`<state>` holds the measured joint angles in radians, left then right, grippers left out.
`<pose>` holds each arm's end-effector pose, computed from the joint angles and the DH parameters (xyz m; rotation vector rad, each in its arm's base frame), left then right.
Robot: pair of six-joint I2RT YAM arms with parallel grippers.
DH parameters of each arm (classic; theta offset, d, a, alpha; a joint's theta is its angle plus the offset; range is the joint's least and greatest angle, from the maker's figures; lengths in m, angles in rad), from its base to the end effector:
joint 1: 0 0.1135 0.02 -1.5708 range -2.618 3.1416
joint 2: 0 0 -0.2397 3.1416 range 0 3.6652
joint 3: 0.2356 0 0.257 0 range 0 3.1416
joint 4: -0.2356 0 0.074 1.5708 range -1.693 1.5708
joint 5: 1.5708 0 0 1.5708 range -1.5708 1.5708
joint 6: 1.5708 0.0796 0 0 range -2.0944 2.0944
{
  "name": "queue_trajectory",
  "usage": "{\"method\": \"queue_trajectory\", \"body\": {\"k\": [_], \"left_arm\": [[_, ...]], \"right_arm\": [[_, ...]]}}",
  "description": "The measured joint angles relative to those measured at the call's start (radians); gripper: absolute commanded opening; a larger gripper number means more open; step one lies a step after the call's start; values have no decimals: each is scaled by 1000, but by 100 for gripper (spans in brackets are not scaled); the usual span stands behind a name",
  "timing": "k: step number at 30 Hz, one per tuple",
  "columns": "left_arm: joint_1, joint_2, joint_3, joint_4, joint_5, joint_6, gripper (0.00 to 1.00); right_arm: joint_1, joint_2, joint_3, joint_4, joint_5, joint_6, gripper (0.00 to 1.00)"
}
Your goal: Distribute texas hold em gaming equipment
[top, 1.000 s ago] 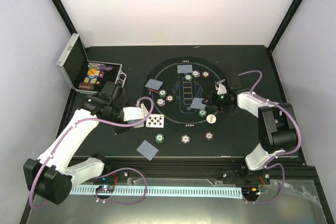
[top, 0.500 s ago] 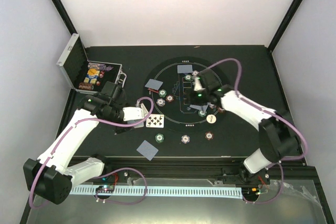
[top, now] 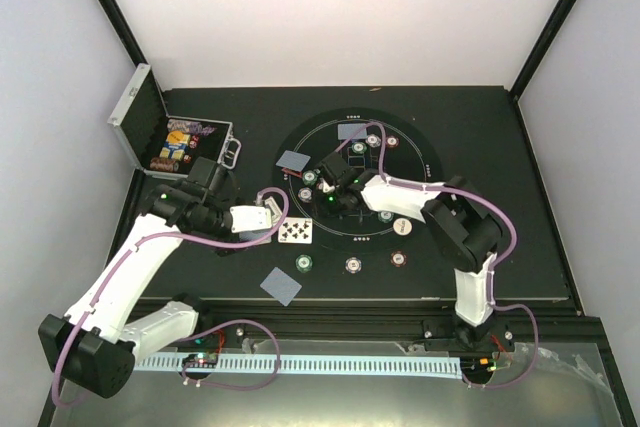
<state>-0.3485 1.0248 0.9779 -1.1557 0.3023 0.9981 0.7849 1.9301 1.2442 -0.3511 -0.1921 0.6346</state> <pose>0.1817 -0.0912 0.2266 1.7369 2.0552 -0.2284 0.2815 0.3027 0.0951 -0.2813 2.7625 0.6974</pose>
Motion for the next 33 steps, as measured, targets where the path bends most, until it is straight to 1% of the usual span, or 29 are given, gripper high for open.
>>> {"method": "queue_trajectory", "body": {"k": [9, 13, 17, 23, 26, 28, 30, 31, 33], "left_arm": [[0, 0, 1, -7, -4, 0, 1], [0, 0, 1, -7, -4, 0, 2], [0, 0, 2, -8, -4, 0, 2], [0, -4, 2, -7, -4, 0, 2], [0, -4, 2, -7, -4, 0, 2], [0, -4, 2, -7, -3, 0, 2], [0, -4, 2, -7, -4, 0, 2], [0, -4, 2, -7, -3, 0, 2], [0, -4, 2, -7, -3, 0, 2]], "right_arm": [[13, 73, 36, 30, 32, 30, 33], [50, 110, 79, 40, 33, 38, 32], [98, 115, 82, 56, 24, 51, 32], [172, 63, -20, 133, -8, 91, 32], [193, 20, -86, 149, -45, 121, 32], [196, 7, -95, 143, -63, 131, 32], [191, -3, -94, 144, -78, 135, 35], [185, -14, -94, 143, -85, 136, 41], [165, -43, -94, 142, -99, 140, 46]]}}
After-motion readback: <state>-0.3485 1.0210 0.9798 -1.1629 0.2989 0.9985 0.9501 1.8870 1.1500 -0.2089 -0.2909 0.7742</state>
